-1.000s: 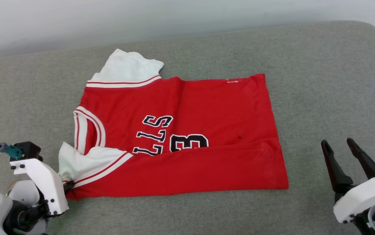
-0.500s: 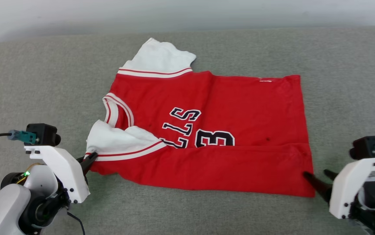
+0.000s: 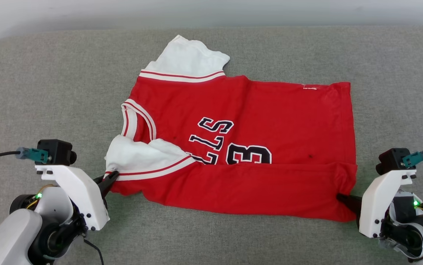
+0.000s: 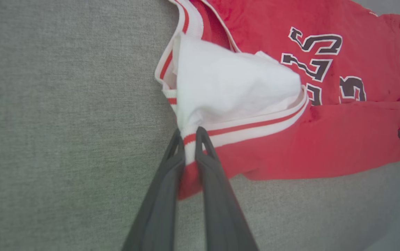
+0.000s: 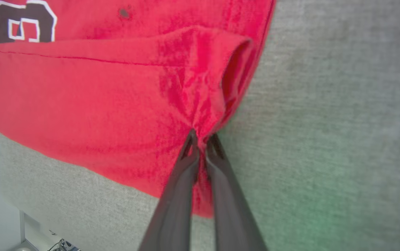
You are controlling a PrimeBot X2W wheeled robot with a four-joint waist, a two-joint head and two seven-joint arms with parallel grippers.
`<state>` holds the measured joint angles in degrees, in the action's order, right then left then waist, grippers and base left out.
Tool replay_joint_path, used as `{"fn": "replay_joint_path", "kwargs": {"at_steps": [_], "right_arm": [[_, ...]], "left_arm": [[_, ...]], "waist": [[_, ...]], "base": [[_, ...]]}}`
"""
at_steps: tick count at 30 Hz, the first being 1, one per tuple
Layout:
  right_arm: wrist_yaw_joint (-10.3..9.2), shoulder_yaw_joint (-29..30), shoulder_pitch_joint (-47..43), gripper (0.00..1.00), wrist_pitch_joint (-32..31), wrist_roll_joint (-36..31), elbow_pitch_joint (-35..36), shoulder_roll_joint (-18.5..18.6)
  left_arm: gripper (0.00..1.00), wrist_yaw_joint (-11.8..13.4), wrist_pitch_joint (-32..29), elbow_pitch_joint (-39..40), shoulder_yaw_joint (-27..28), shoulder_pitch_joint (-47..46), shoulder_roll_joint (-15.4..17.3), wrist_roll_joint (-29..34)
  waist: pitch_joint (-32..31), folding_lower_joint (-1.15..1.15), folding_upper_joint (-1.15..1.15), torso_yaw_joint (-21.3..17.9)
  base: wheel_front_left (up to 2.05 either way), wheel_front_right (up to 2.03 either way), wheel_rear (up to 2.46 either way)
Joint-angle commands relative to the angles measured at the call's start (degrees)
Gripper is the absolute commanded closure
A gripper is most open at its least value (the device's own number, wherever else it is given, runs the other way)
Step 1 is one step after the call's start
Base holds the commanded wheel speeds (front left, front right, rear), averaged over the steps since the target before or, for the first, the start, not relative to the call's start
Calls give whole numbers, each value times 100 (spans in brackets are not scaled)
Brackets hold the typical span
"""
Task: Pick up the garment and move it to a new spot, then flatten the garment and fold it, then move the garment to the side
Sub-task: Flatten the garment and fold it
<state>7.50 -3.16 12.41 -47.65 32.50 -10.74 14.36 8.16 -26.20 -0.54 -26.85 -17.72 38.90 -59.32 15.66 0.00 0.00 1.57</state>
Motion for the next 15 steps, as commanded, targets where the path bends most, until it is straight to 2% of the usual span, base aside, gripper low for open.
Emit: {"fn": "replay_joint_path", "kwargs": {"at_steps": [1, 15], "right_arm": [[-2, -208, -140, 100, -22, 16, -206, -73], [-2, -366, -237, 100, 157, 196, 131, 354]], "left_arm": [[100, 36, 25, -2, 17, 93, -5, -23], [100, 197, 121, 213, 2, 663, 63, -127]], "waist": [[-49, 0, 0, -30], [-885, 0, 0, -101]], "base": [[0, 0, 0], [0, 0, 0]]}}
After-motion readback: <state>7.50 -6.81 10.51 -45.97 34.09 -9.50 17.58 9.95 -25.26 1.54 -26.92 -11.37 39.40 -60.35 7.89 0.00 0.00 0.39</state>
